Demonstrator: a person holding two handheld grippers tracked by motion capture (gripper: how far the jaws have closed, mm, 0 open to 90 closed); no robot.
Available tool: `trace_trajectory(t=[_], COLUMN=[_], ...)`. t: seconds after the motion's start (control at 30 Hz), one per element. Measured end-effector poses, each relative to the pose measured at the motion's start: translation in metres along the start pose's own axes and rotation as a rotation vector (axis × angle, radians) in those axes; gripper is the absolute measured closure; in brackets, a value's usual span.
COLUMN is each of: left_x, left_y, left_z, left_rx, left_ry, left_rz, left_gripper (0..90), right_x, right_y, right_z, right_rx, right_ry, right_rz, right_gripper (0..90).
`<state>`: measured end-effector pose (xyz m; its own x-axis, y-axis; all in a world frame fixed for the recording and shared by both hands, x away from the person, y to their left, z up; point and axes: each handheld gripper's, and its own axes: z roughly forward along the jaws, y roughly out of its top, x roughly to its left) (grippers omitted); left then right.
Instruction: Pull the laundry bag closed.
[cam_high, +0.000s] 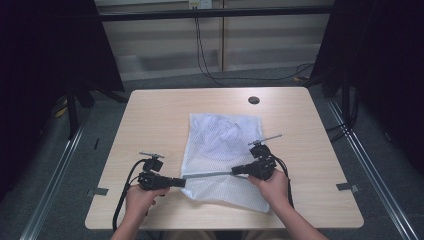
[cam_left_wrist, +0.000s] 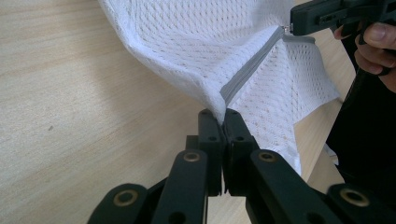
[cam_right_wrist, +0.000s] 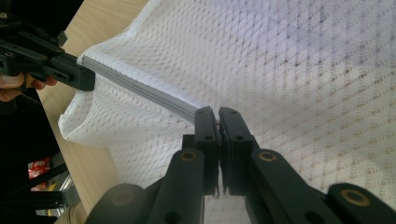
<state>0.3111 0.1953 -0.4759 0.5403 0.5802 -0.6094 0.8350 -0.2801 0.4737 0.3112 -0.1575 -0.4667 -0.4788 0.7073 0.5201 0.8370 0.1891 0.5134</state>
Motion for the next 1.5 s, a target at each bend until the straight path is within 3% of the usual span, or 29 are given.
trace_trajectory(t=[0.07,0.3,0.37,0.5,0.7,0.77,1.5], left_x=[0.000,0.001,0.000,0.001,0.002,0.001,0.002], left_y=[0.000,0.000,-0.001,-0.001,0.000,-0.001,-0.001], left_z=[0.001,0.000,0.000,-0.001,-0.001,-0.001,-0.001], left_rx=[-0.003,0.001,-0.001,-0.011,0.005,-0.005,0.002], left_ry=[0.018,0.005,0.024,0.017,0.017,0.011,0.017], left_rz=[-0.003,-0.003,-0.002,-0.014,0.007,-0.016,-0.005], left_gripper=[88.3,88.3,88.3,88.3,88.3,88.3,88.3], right_x=[0.000,-0.002,-0.001,-0.006,-0.006,-0.007,-0.011], right_y=[0.000,-0.001,-0.001,-0.002,-0.002,-0.002,-0.004], right_z=[0.000,-0.003,-0.003,-0.006,-0.008,-0.009,-0.013], right_rx=[0.003,-0.002,0.002,-0.004,-0.001,0.001,0.001], right_ry=[-0.001,-0.005,-0.007,-0.013,-0.019,-0.033,-0.025], right_rz=[-0.008,-0.007,-0.006,0.007,0.004,-0.002,0.006], right_gripper=[87.0,87.0,86.9,87.0,86.9,87.0,86.9])
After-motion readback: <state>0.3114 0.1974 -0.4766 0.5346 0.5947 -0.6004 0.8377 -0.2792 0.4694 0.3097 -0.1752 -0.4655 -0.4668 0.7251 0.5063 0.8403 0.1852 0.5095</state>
